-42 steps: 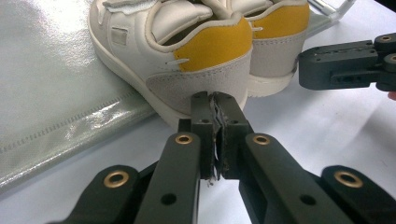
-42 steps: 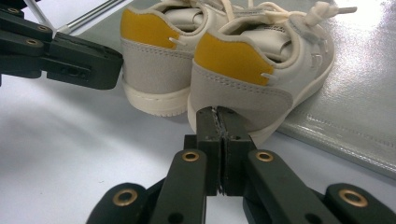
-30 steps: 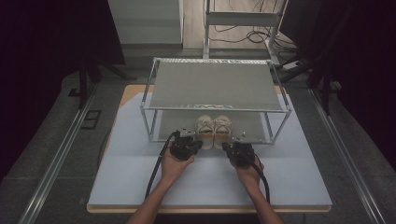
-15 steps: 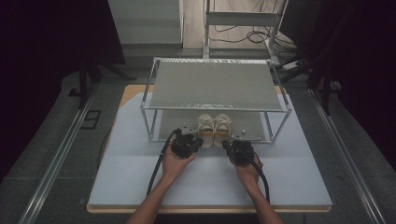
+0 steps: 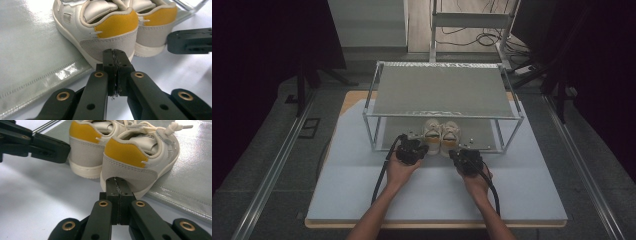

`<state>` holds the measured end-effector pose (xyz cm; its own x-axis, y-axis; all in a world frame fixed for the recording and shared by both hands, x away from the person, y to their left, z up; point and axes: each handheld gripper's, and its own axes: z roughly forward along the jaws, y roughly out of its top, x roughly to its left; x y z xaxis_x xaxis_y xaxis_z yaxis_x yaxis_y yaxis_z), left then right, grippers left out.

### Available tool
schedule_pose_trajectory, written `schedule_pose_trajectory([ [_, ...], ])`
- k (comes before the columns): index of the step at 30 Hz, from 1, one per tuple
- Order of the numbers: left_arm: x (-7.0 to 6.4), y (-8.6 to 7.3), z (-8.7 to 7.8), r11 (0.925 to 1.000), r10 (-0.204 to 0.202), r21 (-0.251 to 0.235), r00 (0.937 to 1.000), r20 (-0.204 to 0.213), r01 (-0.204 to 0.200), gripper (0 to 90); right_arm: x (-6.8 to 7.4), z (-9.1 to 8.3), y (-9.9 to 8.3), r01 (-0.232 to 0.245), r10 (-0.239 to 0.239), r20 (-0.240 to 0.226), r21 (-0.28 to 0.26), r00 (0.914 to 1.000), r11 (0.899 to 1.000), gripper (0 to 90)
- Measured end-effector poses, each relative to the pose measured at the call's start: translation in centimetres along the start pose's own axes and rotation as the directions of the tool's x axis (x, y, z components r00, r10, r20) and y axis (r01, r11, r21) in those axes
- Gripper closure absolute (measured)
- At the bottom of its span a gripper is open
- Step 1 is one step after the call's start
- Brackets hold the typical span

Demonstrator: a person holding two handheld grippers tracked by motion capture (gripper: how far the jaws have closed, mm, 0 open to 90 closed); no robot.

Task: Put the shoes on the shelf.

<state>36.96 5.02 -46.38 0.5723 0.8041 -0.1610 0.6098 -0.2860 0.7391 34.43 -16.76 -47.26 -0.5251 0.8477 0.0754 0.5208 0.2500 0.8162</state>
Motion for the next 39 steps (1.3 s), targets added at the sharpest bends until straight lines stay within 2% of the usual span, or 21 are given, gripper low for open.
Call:
schedule_pose_trajectory([
  [11, 0.2, 0.6, 0.8, 0.9994, -0.032, 0.012, 0.9995, 0.0, 0.032, 87.6, -0.2, 0.0, 0.2, 0.011, -0.011, 0.006, 0.001, 0.9999, 1.0, 89.8],
  [15, 0.2, 0.6, 0.8, 0.9996, -0.024, 0.012, 0.9997, -0.002, 0.024, 86.6, -0.4, 0.2, 0.5, 0.017, -0.017, 0.033, -0.003, 0.9993, 1.0, 89.7],
  [19, 0.2, 0.6, 0.8, 0.9994, -0.034, 0.007, 0.9994, 0.0, 0.034, 86.7, -0.7, 0.8, 0.8, 0.018, -0.018, 0.049, 0.009, 0.9986, 1.0, 89.7],
  [26, 0.2, 0.6, 0.9, 0.9994, -0.033, 0.008, 0.9995, 0.002, 0.033, 86.8, -1.4, 2.0, 1.2, 0.003, -0.004, 0.083, 0.017, 0.9966, 1.0, 89.7],
  [27, 0.5, 0.7, 0.9, 0.9999, 0.009, 0.008, 0.9999, 0.009, -0.009, 86.8, -1.5, 2.2, 1.3, 0.0, -0.001, 0.078, 0.015, 0.9969, 1.0, 89.7],
  [30, 0.5, 0.8, 0.9, 0.9999, 0.009, 0.006, 0.9999, 0.011, -0.01, 87.1, -1.5, 2.4, 1.2, -0.005, 0.004, 0.081, 0.013, 0.9967, 1.0, 89.7],
  [33, 0.6, 0.9, 1.2, 0.9998, 0.017, 0.008, 0.9999, 0.0, -0.017, 87.2, -1.4, 2.6, 1.0, -0.003, 0.0, 0.073, 0.035, 0.9974, 0.999, 89.7],
  [36, 0.7, 1.5, 1.5, 0.9988, 0.044, 0.022, 0.999, -0.007, -0.044, 87.3, -1.4, 2.8, 0.6, -0.007, 0.004, 0.067, 0.038, 0.9977, 0.999, 89.7],
  [39, 0.8, 2.1, 1.7, 0.9987, 0.047, 0.022, 0.9987, -0.019, -0.046, 87.2, -1.5, 2.8, 0.6, -0.006, 0.004, 0.068, 0.038, 0.9977, 0.999, 89.7],
])
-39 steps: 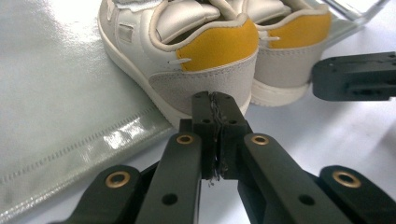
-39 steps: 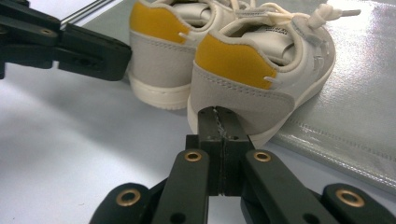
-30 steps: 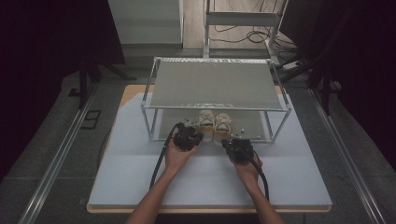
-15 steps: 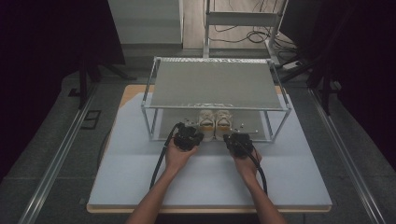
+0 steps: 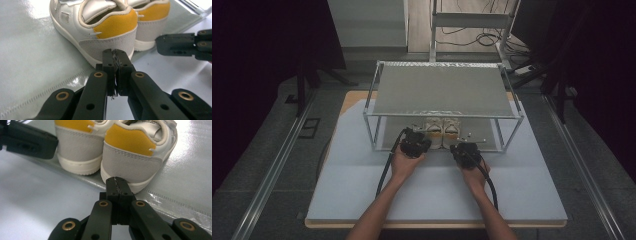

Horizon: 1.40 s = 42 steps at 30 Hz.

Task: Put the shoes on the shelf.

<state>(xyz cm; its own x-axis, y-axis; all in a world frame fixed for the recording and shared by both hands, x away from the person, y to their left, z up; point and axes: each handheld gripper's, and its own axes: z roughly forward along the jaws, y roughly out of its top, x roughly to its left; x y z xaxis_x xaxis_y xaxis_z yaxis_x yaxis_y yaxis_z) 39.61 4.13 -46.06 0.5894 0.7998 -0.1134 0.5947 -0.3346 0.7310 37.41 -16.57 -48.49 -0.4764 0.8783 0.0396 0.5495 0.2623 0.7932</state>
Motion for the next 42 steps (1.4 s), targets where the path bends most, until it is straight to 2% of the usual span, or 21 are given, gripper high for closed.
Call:
schedule_pose_trajectory([
  [2, 0.1, 0.3, 0.1, 0.9999, -0.012, -0.004, 0.9999, 0.003, 0.012, 87.1, -0.1, 0.0, 0.0, 0.001, -0.001, -0.005, 0.0, 1.0, 1.0, 89.7],
  [5, 0.1, 0.5, 0.2, 1.0, -0.002, 0.0, 1.0, 0.003, 0.002, 87.1, -0.1, 0.0, 0.0, 0.0, 0.0, -0.004, -0.001, 1.0, 1.0, 89.7],
  [9, 0.3, 0.2, 1.0, 0.9995, -0.004, 0.031, 1.0, -0.002, 0.004, 86.5, -0.1, 0.1, 0.0, -0.003, 0.003, -0.006, 0.002, 1.0, 1.0, 89.7],
  [10, 0.3, 0.1, 1.0, 0.9996, -0.017, 0.021, 0.9998, 0.007, 0.017, 86.6, -0.1, 0.1, 0.1, -0.004, 0.004, -0.005, 0.003, 1.0, 1.0, 89.7],
  [15, 0.3, 0.1, 1.0, 0.9996, -0.011, 0.024, 0.9999, 0.004, 0.011, 86.5, -0.2, 0.2, 0.3, 0.008, -0.008, 0.015, 0.007, 0.9999, 1.0, 89.7],
  [21, 0.3, 0.0, 1.1, 0.9997, -0.021, 0.015, 0.9998, 0.006, 0.021, 86.7, -0.2, 0.7, 0.3, -0.003, 0.003, 0.018, 0.011, 0.9998, 1.0, 89.7],
  [24, 0.2, 0.2, 1.3, 0.9998, -0.01, 0.02, 0.9999, -0.012, 0.01, 86.7, -0.2, 0.6, 0.3, -0.009, 0.008, 0.015, 0.012, 0.9999, 1.0, 89.6],
  [31, 0.1, 0.6, 1.8, 0.9989, -0.035, 0.029, 0.9989, -0.032, 0.036, 86.3, -0.4, 0.6, 0.3, 0.001, -0.001, 0.007, 0.021, 1.0, 1.0, 89.4],
  [33, 0.1, 0.6, 1.8, 0.9992, -0.016, 0.035, 0.9993, -0.033, 0.017, 84.8, -0.5, 0.6, 0.3, -0.001, 0.001, 0.003, 0.023, 1.0, 1.0, 89.1],
  [35, 0.1, 0.6, 1.7, 0.9992, -0.022, 0.034, 0.9996, -0.016, 0.023, 81.3, -0.6, 0.6, 0.3, -0.004, 0.004, -0.001, 0.02, 1.0, 1.0, 88.3],
  [38, -0.4, 0.3, 1.4, 0.9999, -0.01, 0.005, 0.9997, -0.022, 0.01, 72.4, -0.5, 0.3, 0.2, -0.004, 0.004, 0.0, 0.009, 1.0, 1.0, 87.7],
  [42, -0.8, -0.1, 0.2, 0.9999, 0.004, -0.014, 1.0, -0.003, -0.004, 69.5, -0.4, -1.0, -0.1, -0.006, 0.006, -0.009, -0.024, 0.9999, 1.0, 87.3],
])
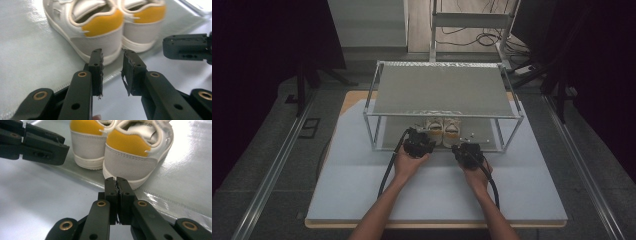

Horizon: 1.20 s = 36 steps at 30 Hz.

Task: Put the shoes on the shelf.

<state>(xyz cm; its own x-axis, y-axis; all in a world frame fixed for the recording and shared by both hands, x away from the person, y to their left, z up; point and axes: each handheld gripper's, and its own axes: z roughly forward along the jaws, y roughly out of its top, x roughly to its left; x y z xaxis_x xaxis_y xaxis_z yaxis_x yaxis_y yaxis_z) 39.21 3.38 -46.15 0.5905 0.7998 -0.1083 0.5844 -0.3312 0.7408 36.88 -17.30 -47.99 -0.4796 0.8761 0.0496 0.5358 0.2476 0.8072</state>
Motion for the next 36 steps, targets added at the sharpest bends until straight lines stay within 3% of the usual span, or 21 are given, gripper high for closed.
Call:
schedule_pose_trajectory([
  [2, -0.2, -0.2, -0.7, 1.0, -0.004, -0.005, 0.9999, 0.012, 0.004, 70.1, 0.0, -0.6, -0.1, 0.005, -0.005, -0.009, -0.015, 0.9999, 1.0, 86.9],
  [3, -0.5, -0.5, -1.1, 0.999, -0.043, -0.007, 0.9989, 0.016, 0.043, 70.1, 0.0, -1.0, -0.1, 0.006, -0.007, -0.015, -0.022, 0.9999, 1.0, 86.4],
  [7, -0.5, -1.3, -2.5, 0.9997, -0.016, -0.019, 0.9994, 0.031, 0.016, 67.5, 0.2, -2.3, -0.3, 0.015, -0.017, -0.044, -0.041, 0.9989, 0.999, 82.8],
  [11, -0.2, -2.3, -3.9, 0.9991, -0.026, -0.031, 0.9979, 0.059, 0.028, 65.0, 0.4, -3.4, -0.6, 0.038, -0.042, -0.075, -0.058, 0.9963, 0.998, 75.8],
  [15, -0.1, -3.4, -5.0, 0.9995, -0.014, -0.026, 0.9972, 0.074, 0.015, 59.4, 0.6, -4.3, -1.1, 0.06, -0.065, -0.101, -0.056, 0.9927, 0.997, 65.4],
  [19, 0.1, -4.6, -6.2, 0.9987, -0.036, -0.032, 0.9943, 0.1, 0.039, 54.9, 0.5, -5.2, -1.8, 0.06, -0.065, -0.113, -0.044, 0.9914, 0.997, 55.1],
  [28, 0.4, -7.7, -8.5, 0.9998, -0.015, -0.012, 0.9973, 0.072, 0.015, 48.7, -0.7, -7.3, -3.8, 0.054, -0.058, -0.12, -0.04, 0.9911, 0.998, 50.7],
  [36, 2.0, -9.9, -10.2, 0.9989, -0.044, -0.015, 0.9983, 0.039, 0.045, 47.3, -2.9, -8.9, -6.1, 0.039, -0.041, -0.104, -0.027, 0.9937, 0.999, 50.7],
])
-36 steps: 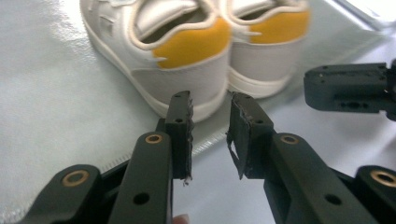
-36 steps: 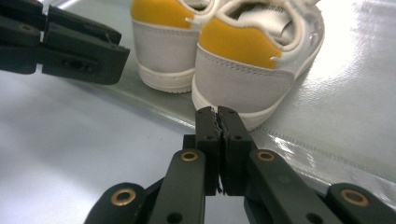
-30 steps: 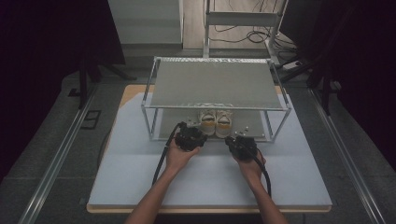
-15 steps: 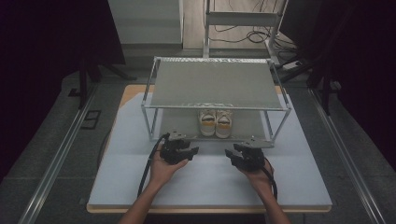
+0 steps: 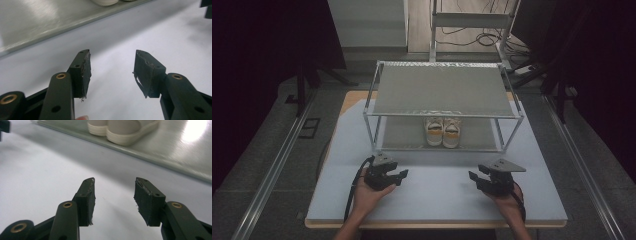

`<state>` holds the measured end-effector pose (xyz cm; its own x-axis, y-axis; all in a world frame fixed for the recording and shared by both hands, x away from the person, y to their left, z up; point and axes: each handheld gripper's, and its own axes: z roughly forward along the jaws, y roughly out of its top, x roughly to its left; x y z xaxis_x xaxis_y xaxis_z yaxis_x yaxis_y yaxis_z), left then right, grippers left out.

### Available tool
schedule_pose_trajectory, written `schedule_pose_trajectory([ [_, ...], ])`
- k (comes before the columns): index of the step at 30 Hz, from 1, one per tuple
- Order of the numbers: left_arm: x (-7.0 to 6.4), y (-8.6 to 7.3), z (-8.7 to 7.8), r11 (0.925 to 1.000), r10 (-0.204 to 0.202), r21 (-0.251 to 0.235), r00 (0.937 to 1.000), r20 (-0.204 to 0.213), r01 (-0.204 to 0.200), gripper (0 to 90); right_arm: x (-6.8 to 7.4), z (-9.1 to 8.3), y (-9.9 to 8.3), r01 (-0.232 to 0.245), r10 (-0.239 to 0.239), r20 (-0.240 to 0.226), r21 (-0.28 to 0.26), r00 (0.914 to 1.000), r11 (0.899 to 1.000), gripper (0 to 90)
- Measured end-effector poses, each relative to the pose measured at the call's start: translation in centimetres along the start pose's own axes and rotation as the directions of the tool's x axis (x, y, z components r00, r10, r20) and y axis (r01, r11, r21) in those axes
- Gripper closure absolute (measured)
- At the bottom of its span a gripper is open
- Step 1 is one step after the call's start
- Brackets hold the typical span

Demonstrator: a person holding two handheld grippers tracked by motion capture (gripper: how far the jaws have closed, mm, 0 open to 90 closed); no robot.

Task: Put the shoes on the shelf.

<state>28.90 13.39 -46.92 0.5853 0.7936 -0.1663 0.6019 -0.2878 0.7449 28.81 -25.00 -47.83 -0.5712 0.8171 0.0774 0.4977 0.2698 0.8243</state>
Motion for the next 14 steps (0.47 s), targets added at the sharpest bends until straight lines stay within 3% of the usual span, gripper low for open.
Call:
schedule_pose_trajectory([
  [5, 0.72, -0.73, -0.36, 0.9998, -0.019, 0.006, 0.9998, -0.011, 0.019, 46.2, -0.92, -0.71, -0.95, -0.032, 0.032, 0.014, -0.003, 0.9994, 0.999, 50.7],
  [14, 1.06, -1.17, -0.76, 0.9999, -0.008, 0.009, 0.9987, -0.05, 0.009, 40.8, -0.57, -0.95, -1.07, -0.018, 0.018, 0.02, -0.02, 0.9996, 1.0, 45.6],
])
